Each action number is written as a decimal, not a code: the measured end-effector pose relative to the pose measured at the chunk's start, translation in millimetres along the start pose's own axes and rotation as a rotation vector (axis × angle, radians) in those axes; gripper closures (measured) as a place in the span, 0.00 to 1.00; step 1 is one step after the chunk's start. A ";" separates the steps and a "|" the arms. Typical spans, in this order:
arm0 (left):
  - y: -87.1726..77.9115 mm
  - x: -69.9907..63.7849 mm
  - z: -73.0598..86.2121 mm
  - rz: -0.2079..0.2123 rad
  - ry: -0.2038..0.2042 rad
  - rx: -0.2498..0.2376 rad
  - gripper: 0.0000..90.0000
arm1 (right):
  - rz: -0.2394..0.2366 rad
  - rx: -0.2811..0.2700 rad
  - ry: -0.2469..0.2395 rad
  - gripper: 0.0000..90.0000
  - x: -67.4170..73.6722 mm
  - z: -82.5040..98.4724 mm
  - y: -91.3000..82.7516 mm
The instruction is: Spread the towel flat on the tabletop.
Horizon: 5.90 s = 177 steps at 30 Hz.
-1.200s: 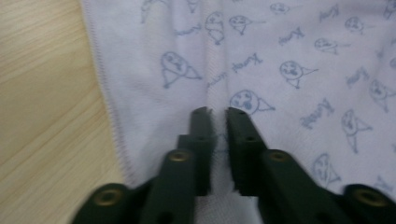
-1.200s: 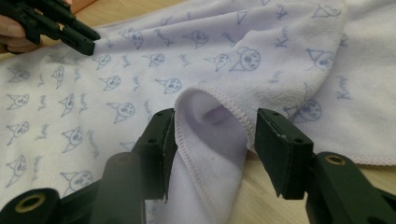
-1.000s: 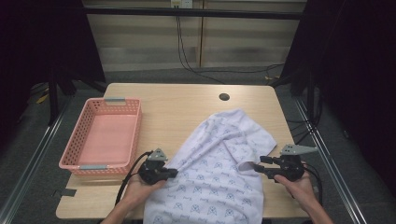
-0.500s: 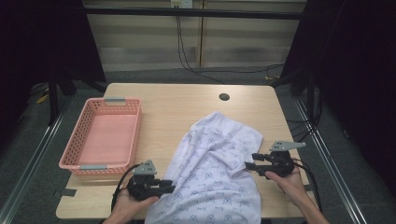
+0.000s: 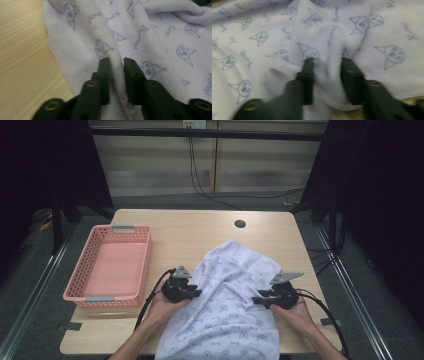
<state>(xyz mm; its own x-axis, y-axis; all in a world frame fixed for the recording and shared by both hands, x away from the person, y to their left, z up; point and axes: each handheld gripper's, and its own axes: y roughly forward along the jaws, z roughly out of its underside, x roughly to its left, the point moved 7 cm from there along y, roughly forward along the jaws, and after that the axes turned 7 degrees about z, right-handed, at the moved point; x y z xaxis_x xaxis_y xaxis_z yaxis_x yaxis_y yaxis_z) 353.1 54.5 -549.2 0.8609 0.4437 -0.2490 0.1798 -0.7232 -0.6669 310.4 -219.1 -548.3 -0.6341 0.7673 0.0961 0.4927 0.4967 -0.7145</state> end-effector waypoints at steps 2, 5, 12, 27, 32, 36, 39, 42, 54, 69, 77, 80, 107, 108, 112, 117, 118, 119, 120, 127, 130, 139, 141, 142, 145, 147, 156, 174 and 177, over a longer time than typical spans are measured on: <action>-5.0 -2.3 6.2 0.010 0.003 -0.003 0.95 | 0.021 -0.005 -0.004 0.88 -0.7 0.2 -2.8; -17.1 -12.4 20.1 0.039 -0.005 0.009 0.96 | 0.028 0.000 -0.017 0.93 0.3 2.6 -8.8; -47.5 -60.2 60.9 0.111 -0.020 0.060 0.96 | 0.012 0.010 -0.012 0.93 3.4 19.0 -28.9; -56.0 -64.7 29.3 0.168 -0.018 -0.093 0.78 | 0.046 -0.127 0.025 0.65 3.5 9.0 -68.7; -40.3 -26.3 -10.8 0.107 -0.085 -0.184 0.76 | 0.128 -0.102 0.039 0.62 -37.9 -10.5 -39.1; -17.5 -1.9 -21.6 0.027 -0.092 -0.141 0.69 | 0.156 -0.054 0.048 0.58 -55.7 -11.6 -13.5; -4.8 5.6 -19.6 0.010 -0.109 -0.121 0.61 | 0.196 -0.032 0.051 0.56 -63.0 -8.3 -4.8; 4.2 8.5 -13.5 0.024 -0.131 -0.070 0.57 | 0.214 -0.003 0.053 0.58 -66.3 -1.8 -0.6; -9.5 -59.8 -46.4 0.142 0.089 -0.177 0.95 | 0.104 -0.173 0.107 0.96 -51.8 -22.2 -34.2; 14.3 -55.6 -53.3 0.194 0.053 -0.125 0.66 | 0.118 -0.164 0.103 0.95 -51.1 -13.6 -41.0; 56.8 -41.3 -44.8 0.195 0.012 -0.042 0.64 | 0.109 -0.161 0.104 0.95 -50.3 -13.5 -39.7; 52.5 -46.5 -49.7 0.195 0.027 -0.090 0.91 | 0.105 -0.158 0.101 0.95 -49.6 -13.3 -39.1; -59.0 -13.3 -93.8 0.091 -0.007 -0.382 0.96 | 0.122 -0.311 0.111 0.95 -67.8 -62.4 -79.8; -62.4 -9.0 -94.1 0.067 -0.011 -0.384 0.96 | 0.125 -0.315 0.111 0.95 -69.5 -63.8 -81.0; -83.0 7.0 -100.5 0.006 -0.019 -0.414 0.96 | 0.136 -0.341 0.105 0.95 -74.4 -77.1 -90.7; -116.0 28.9 -113.5 -0.079 -0.028 -0.463 0.97 | 0.155 -0.388 0.076 0.95 -79.5 -113.2 -105.4; -123.6 35.6 -116.6 -0.099 -0.032 -0.473 0.97 | 0.159 -0.395 0.066 0.95 -81.3 -119.0 -106.4; -127.6 39.0 -118.3 -0.106 -0.035 -0.473 0.97 | 0.158 -0.401 0.060 0.95 -83.2 -128.4 -107.6; -132.2 42.7 -120.9 -0.117 -0.032 -0.480 0.97 | 0.156 -0.409 0.056 0.95 -84.3 -134.4 -107.8; -152.4 66.1 -137.3 -0.186 -0.032 -0.486 0.97 | 0.176 -0.420 0.014 0.95 -90.8 -186.4 -97.6; -151.6 81.1 -142.7 -0.203 -0.047 -0.483 0.97 | 0.186 -0.425 0.024 0.95 -98.8 -205.0 -90.4; -117.1 115.3 -129.4 -0.204 -0.140 -0.402 0.70 | 0.269 -0.297 0.092 0.77 -136.6 -203.3 -41.2; -114.7 114.1 -126.5 -0.203 -0.140 -0.407 0.69 | 0.268 -0.295 0.106 0.70 -139.9 -195.3 -34.6; -113.6 112.6 -125.4 -0.199 -0.144 -0.405 0.69 | 0.276 -0.294 0.106 0.68 -139.5 -193.1 -34.0; -111.3 101.5 -124.4 -0.176 -0.125 -0.397 0.69 | 0.277 -0.302 0.085 0.68 -133.0 -185.3 -37.3; -111.1 89.9 -122.7 -0.163 -0.113 -0.398 0.70 | 0.267 -0.318 0.074 0.67 -124.3 -178.8 -43.7; -100.0 16.7 -68.6 -0.019 -0.054 -0.332 0.74 | 0.121 -0.277 0.012 0.59 -56.0 -102.4 -64.3; -45.1 -2.7 18.1 -0.020 -0.058 -0.045 0.56 | 0.003 -0.005 -0.038 0.45 0.0 7.8 -15.3; -38.0 -0.6 23.7 -0.034 0.000 -0.017 0.65 | 0.033 0.007 -0.073 0.47 -1.1 10.5 -8.0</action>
<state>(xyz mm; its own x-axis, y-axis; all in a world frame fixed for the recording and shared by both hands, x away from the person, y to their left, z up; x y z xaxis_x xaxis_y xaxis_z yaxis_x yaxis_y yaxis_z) 334.4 94.2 -540.4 0.8541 0.4684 -0.2261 0.2173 -0.7163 -0.6631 300.9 -228.2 -550.0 -0.6597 0.7512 0.0220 0.5097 0.4687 -0.7214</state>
